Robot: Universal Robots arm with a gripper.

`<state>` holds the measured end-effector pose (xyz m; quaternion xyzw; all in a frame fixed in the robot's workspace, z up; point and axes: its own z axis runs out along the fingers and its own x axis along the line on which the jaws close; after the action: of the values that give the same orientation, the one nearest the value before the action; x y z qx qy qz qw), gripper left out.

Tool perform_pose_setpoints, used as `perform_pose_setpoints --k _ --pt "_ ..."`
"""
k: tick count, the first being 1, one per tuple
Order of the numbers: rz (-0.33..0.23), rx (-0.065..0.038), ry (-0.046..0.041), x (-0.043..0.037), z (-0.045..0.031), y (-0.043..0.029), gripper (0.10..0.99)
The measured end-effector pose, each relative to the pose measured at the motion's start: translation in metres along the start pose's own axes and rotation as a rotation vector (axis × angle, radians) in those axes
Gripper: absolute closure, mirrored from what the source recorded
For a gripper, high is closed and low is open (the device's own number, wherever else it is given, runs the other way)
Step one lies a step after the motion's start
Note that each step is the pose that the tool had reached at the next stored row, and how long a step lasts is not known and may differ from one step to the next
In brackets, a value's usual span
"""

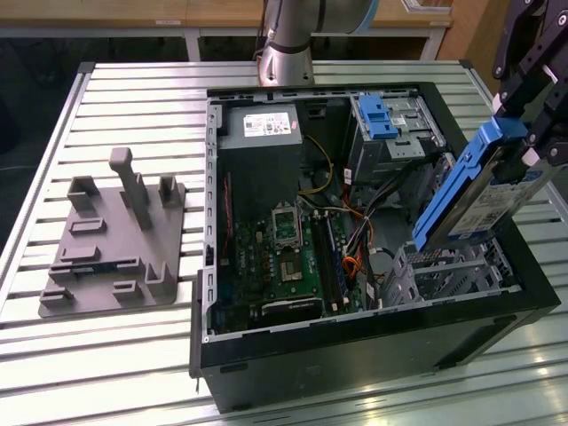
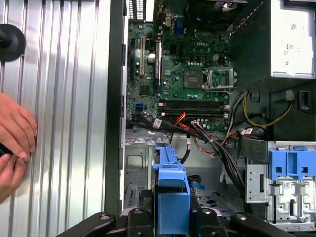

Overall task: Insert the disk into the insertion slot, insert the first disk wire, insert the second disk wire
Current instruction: 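Insert the disk into the insertion slot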

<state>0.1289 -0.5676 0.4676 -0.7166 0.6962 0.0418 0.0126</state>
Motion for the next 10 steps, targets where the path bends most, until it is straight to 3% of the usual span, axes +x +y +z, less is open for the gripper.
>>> perform_pose_setpoints --k 10 --pt "0.0 0.0 0.0 0.0005 0.0063 -0.0006 0.722"
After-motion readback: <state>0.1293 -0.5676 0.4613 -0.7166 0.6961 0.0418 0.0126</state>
